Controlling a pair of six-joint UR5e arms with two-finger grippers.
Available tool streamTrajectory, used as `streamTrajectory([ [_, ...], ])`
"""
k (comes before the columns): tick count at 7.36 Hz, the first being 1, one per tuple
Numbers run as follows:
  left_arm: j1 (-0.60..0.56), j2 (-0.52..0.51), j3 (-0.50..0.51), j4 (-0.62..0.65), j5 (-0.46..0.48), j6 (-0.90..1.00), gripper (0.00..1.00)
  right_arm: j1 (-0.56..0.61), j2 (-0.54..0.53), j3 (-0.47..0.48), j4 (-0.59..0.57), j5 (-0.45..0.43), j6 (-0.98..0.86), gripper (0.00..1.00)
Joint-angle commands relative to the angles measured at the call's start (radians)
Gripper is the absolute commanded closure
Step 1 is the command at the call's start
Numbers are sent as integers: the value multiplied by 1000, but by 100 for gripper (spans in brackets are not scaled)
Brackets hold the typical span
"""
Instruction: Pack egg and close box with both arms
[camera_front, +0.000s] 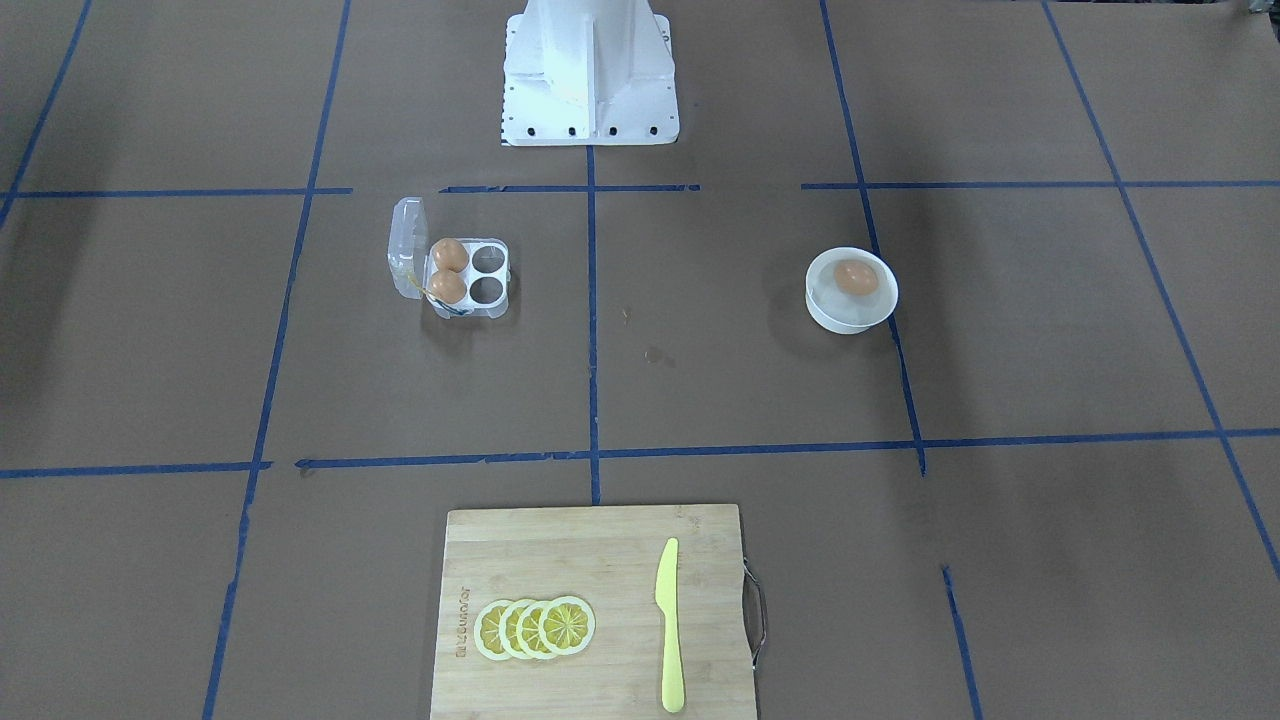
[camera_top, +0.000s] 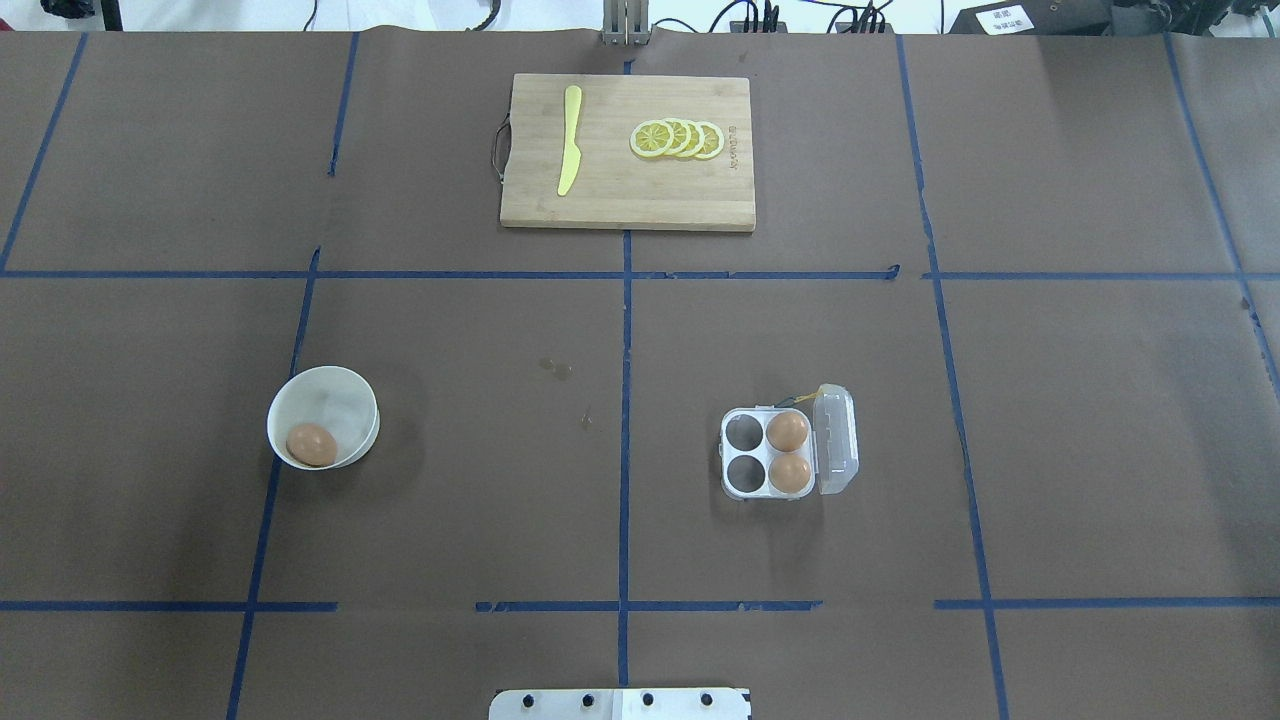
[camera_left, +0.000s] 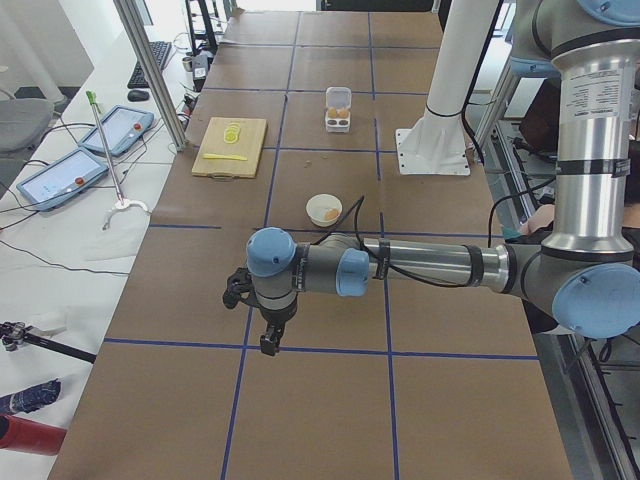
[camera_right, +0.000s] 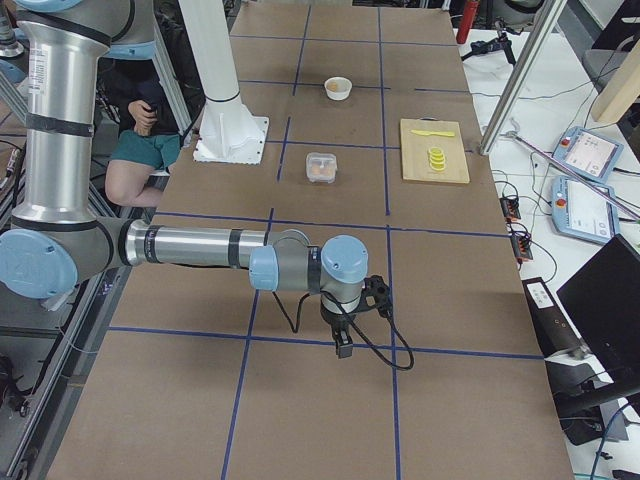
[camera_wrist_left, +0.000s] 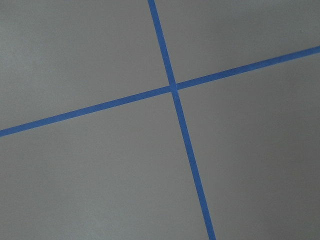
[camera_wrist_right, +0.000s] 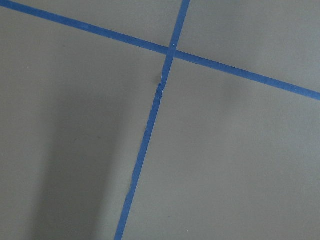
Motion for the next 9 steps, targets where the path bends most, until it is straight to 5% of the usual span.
streamTrajectory([
  [1,-1,-3,-1,0,0,0,0,0,1,0,1,-1,0,0],
  [4,-2,-3,-6,-17,0,5,0,0,1,8,2,-1,-2,0],
  [7,-2,7,48,-240,6,0,0,0,3,34,2,-2,14,0],
  [9,0,0,49,-284,2,-2,0,0,3,43,113,-4,15,0],
])
